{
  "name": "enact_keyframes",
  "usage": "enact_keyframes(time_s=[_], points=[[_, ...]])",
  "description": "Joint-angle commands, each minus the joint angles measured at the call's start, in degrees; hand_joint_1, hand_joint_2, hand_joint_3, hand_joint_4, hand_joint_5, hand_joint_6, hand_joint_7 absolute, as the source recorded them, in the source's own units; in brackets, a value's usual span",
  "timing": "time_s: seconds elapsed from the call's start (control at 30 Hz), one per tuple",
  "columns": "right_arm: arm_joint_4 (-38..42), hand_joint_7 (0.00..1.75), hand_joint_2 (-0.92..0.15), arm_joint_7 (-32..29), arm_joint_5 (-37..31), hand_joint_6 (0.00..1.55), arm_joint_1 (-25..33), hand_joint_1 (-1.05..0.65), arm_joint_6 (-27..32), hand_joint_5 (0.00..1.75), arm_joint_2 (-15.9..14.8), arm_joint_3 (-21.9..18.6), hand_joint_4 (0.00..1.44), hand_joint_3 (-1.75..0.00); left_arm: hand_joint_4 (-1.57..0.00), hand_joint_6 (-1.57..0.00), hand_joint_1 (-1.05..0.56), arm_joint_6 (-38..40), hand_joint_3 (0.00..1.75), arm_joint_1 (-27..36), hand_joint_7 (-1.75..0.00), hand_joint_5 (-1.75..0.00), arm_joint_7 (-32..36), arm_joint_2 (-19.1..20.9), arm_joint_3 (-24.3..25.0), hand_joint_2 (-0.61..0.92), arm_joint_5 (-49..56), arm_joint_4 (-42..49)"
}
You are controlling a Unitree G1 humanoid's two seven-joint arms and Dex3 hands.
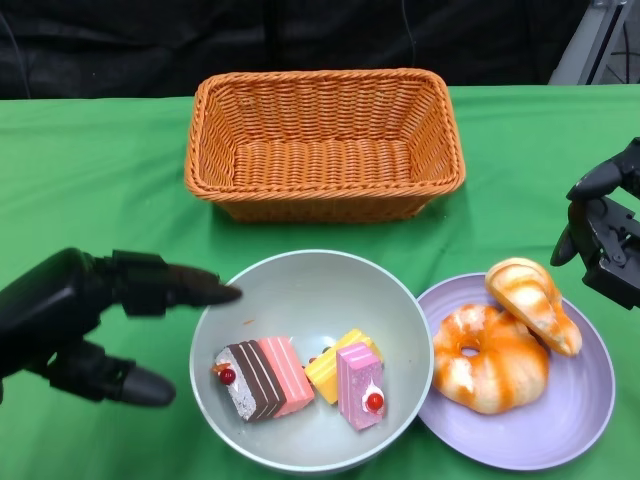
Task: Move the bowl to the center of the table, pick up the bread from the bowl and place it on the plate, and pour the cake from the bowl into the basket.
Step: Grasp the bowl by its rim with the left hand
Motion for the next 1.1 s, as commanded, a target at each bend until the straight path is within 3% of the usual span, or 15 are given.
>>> enact_keyframes(time_s=[0.03,0.1,0.37,0.4,0.53,0.6,0.67,0.73,1.1], points=[[-0.56,1.48,-0.82,-0.83,1.29,0.52,-0.54,-0.06,1.18,1.75,-0.09,-1.05,0.63,-0.80,-0.68,-0.63,-0.74,-9.49,0.28,-2.33,-0.03,-0.05,1.57,1.93,1.01,0.92,4.47,4.16],[-0.64,1.48,-0.82,-0.94,1.44,0.52,-0.51,-0.06,1.45,1.75,-0.18,-1.09,0.63,-0.79,-0.68,-0.64,-0.73,-12.56,0.29,-3.05,-0.03,-0.05,2.54,2.08,1.80,0.92,6.98,5.51],[-1.56,1.46,-0.87,-2.31,2.57,0.52,-0.08,-0.07,3.34,1.75,0.18,-1.07,0.62,-0.72,-0.78,-0.75,-0.66,-12.69,0.21,-2.55,-0.05,-0.08,10.91,3.98,1.58,0.92,18.35,0.03],[-1.71,1.46,-0.87,-2.79,2.58,0.51,0.04,-0.06,3.68,1.75,0.42,-1.01,0.61,-0.71,-0.87,-0.81,-0.58,-12.69,0.20,-2.59,-0.07,-0.12,12.37,3.98,1.19,0.92,19.85,-0.86],[-1.90,1.44,-0.91,-3.33,2.66,0.51,0.32,-0.05,4.12,1.75,0.87,-0.78,0.60,-0.65,-0.96,-0.92,-0.52,-12.69,0.20,-2.75,-0.08,-0.22,19.00,4.05,1.43,0.92,27.45,-2.94],[-1.85,1.44,-0.92,-3.25,2.83,0.51,0.38,-0.05,4.23,1.75,1.02,-0.86,0.59,-0.64,-0.97,-0.94,-0.51,-12.69,0.19,-2.94,-0.07,-0.25,22.66,4.15,1.68,0.92,31.69,-3.48],[-1.72,1.44,-0.92,-3.25,2.98,0.51,0.47,-0.05,4.29,1.75,1.21,-0.95,0.59,-0.63,-0.85,-0.99,-0.49,-12.69,0.18,-3.34,-0.04,-0.54,26.47,4.19,1.70,0.92,36.19,-3.73],[-1.74,1.44,-0.92,-3.50,3.03,0.51,0.53,-0.05,4.53,1.75,1.44,-0.99,0.59,-0.63,-0.79,-1.01,-0.47,-12.69,0.18,-3.90,-0.03,-0.66,30.31,4.36,1.50,0.92,40.68,-3.72],[-2.23,1.42,-0.92,-4.47,3.31,0.54,0.81,-0.05,5.71,1.73,2.34,-0.86,0.62,-0.62,-0.74,-1.02,-0.43,-11.77,0.15,-7.01,-0.01,-0.77,48.44,4.47,0.50,0.92,61.61,-5.46]])
